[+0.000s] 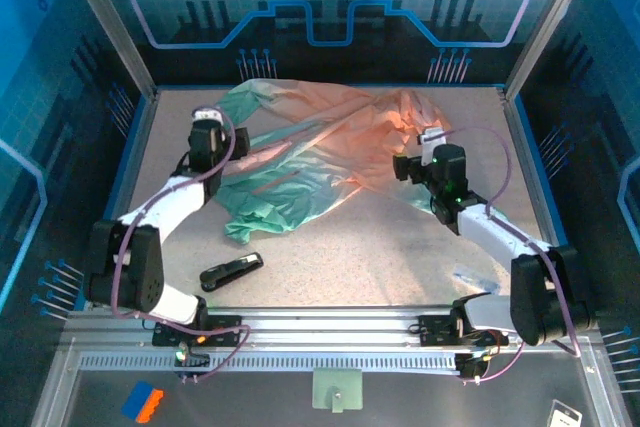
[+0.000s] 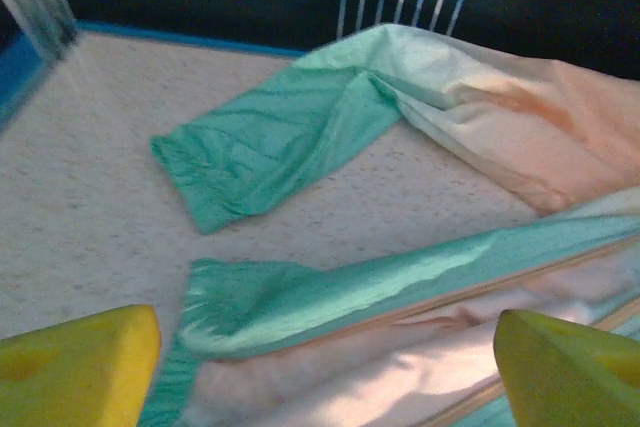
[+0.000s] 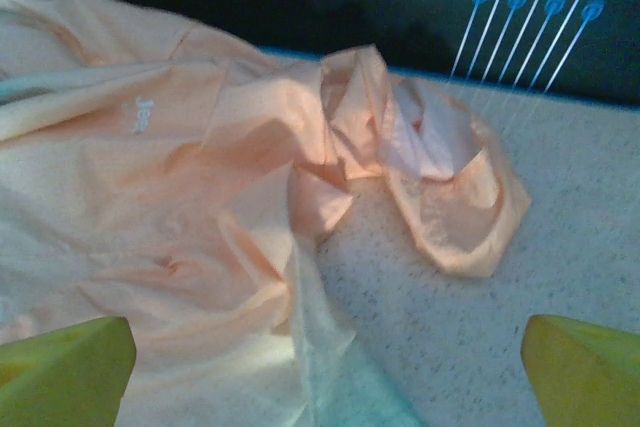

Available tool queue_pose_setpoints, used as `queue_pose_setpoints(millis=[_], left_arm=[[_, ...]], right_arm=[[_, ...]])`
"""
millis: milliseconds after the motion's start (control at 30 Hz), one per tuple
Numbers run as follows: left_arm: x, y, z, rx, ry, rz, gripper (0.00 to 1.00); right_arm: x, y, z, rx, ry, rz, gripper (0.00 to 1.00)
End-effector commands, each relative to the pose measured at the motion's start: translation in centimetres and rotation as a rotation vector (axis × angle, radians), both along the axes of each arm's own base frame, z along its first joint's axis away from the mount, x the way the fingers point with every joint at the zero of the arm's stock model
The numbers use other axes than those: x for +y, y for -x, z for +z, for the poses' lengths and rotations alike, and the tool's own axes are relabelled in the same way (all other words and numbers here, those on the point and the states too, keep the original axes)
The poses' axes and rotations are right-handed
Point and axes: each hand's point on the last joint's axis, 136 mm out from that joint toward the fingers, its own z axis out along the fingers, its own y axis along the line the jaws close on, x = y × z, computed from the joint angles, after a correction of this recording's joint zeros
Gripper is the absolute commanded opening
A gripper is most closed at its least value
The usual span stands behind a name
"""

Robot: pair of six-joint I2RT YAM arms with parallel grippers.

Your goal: Zip up the jacket

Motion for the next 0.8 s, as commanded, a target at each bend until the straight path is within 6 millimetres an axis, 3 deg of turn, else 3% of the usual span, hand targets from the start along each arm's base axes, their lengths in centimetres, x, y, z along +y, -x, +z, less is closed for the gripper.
queue_pose_setpoints(millis=[0,100,233,467,633,767], left_arm=[[-3.2,3.3,-7.5,0.407,0.152,-0.068,0.84],[-6.5,3.5,-9.5,0.515,0.25,-0.14,0.8],[-10.6,4.4,-11.9,0.576,0.208,-0.207,0.78],[-17.6,7.6,-15.4,0.683,0.184,-0.315,0.64],[-23.7,10.3,-15.9,0.696,0.144,-0.423,0.64],[-29.8,12.1,-15.1,0.675,0.118,-0.538,0.64]], right_arm=[[-0.1,1.4,-1.7,0.179,-0.05,-0.104,1.0],[0.9,1.6,-2.5,0.261,-0.124,-0.134,1.0],[3.0,1.6,-3.9,0.381,-0.19,-0.118,0.98],[6.0,2.9,-7.4,0.576,-0.277,-0.031,0.82],[5.6,4.1,-8.8,0.655,-0.294,-0.039,0.73],[3.4,4.4,-8.9,0.661,-0.343,-0.116,0.64]])
